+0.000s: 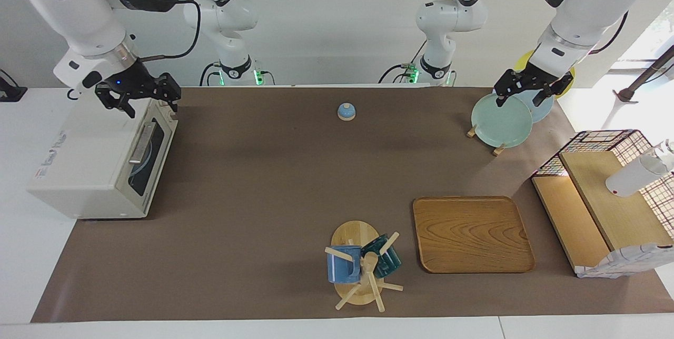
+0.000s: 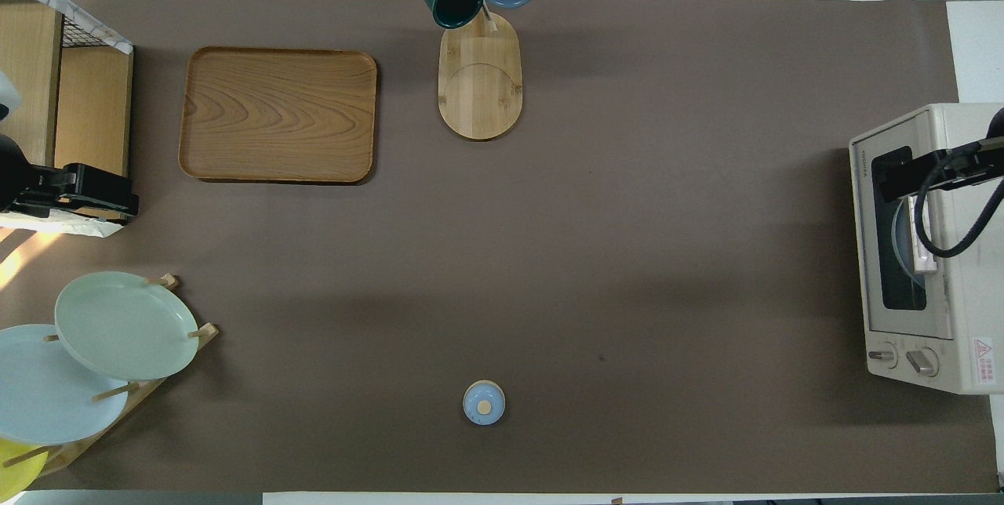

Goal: Put eggplant into oven

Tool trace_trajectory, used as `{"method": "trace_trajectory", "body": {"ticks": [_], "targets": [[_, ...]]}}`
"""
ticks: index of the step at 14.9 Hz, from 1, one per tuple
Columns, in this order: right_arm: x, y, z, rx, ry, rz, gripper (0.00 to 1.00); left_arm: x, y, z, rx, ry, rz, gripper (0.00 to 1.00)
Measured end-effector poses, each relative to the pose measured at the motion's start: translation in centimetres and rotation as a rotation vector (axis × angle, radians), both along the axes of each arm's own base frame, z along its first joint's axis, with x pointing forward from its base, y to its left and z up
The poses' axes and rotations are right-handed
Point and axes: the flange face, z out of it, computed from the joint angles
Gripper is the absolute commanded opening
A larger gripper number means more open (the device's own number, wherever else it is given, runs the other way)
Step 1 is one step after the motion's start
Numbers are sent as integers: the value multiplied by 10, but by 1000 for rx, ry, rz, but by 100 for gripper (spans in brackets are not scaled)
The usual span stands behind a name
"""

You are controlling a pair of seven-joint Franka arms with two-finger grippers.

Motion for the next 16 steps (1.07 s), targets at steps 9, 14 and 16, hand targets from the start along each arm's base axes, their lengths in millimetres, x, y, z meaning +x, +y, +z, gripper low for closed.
{"method": "trace_trajectory", "body": {"ticks": [9, 14, 16], "targets": [[-7, -12, 6, 1, 11, -23, 100, 0, 0, 0, 0, 0, 0, 100], [-9, -13, 5, -1, 24, -55, 100, 0, 0, 0, 0, 0, 0, 100], [-9, -12, 5, -3, 24, -79, 100, 0, 0, 0, 0, 0, 0, 100]]}}
